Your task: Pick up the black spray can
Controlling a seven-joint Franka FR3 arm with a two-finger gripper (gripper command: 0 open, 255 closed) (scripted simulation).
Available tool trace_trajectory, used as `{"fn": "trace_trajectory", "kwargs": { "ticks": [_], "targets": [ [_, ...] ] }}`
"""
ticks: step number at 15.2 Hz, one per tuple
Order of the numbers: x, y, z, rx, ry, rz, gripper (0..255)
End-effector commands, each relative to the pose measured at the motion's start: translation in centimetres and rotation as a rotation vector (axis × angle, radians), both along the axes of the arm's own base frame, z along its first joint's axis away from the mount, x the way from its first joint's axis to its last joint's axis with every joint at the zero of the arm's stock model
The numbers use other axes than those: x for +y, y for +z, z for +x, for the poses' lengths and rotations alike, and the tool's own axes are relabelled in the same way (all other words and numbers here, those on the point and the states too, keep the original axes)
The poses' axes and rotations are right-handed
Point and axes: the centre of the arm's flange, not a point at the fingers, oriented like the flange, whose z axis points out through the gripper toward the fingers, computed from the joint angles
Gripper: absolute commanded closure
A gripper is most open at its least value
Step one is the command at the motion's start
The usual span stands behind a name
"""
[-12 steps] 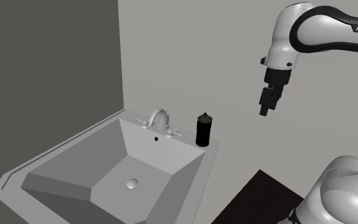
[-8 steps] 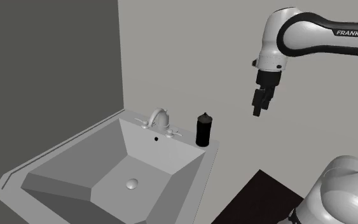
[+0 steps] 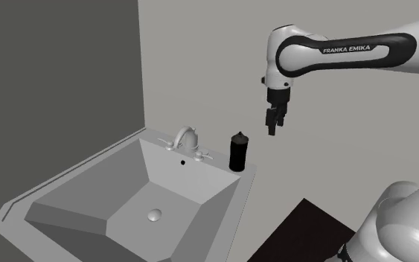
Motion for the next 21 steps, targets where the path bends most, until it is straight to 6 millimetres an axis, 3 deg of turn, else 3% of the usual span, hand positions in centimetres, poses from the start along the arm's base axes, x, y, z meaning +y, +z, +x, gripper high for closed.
{"fn": "trace_trajectory", "kwargs": {
  "ticks": [1,14,21],
  "targets": [
    [0.6,-1.7,2.3,0.015,0.036,-0.016,0],
    [5.5,-11.3,17.1,0.103,0.258,-0.119,0],
    [5.5,-15.0,17.1,0.103,0.258,-0.119,0]
  ]
}}
